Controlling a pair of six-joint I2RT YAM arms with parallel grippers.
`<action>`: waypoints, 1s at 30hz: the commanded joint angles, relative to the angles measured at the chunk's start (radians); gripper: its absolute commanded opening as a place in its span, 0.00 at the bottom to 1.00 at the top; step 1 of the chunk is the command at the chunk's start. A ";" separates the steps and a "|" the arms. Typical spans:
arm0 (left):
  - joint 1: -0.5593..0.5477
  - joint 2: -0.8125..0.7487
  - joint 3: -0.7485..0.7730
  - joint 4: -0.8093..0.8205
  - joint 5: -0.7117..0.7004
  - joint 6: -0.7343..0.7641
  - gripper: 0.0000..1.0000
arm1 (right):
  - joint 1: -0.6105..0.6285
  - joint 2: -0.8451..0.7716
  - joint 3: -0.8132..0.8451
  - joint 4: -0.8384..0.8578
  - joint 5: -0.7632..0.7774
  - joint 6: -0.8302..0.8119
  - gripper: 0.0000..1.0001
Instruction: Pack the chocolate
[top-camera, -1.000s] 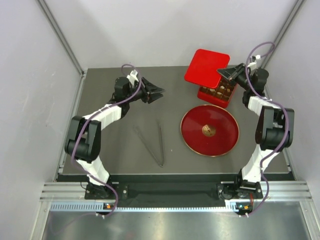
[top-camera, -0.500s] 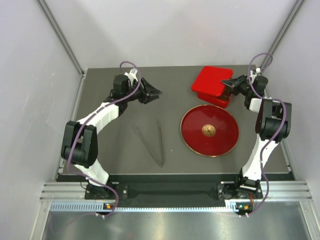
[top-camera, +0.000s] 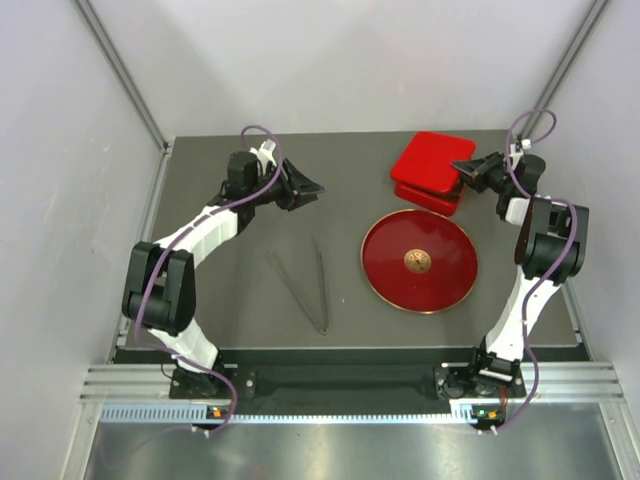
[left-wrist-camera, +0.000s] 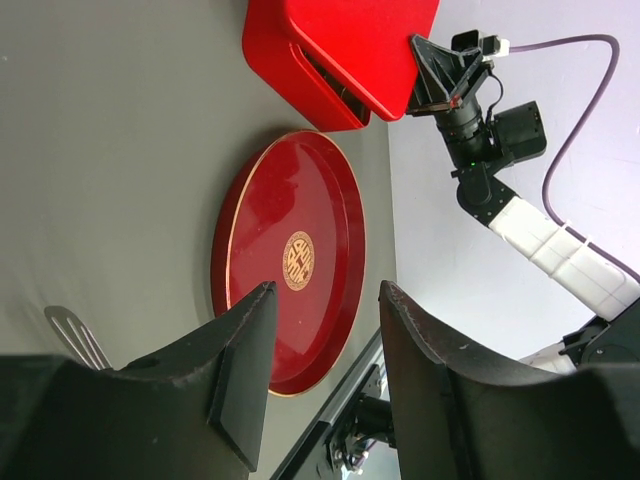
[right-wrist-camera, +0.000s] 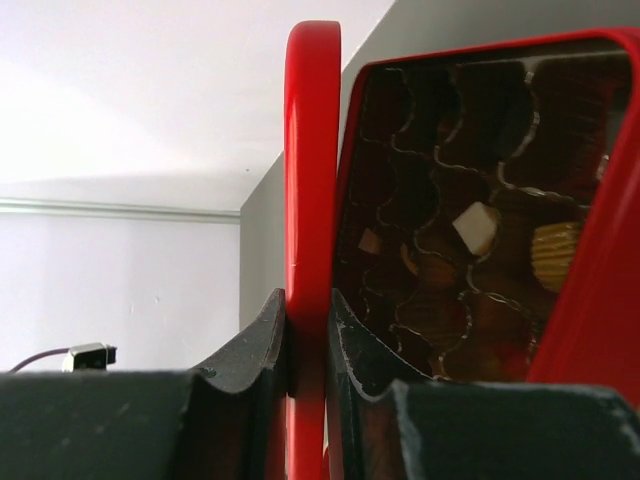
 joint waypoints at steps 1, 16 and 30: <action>0.003 -0.047 -0.009 0.010 -0.007 0.019 0.50 | -0.026 0.019 0.037 0.064 -0.027 -0.001 0.00; 0.003 -0.041 0.003 -0.005 -0.016 0.027 0.50 | -0.066 0.068 0.063 -0.011 -0.051 -0.042 0.00; -0.007 -0.023 0.026 -0.016 -0.025 0.030 0.49 | -0.088 0.151 0.096 0.202 -0.119 0.172 0.00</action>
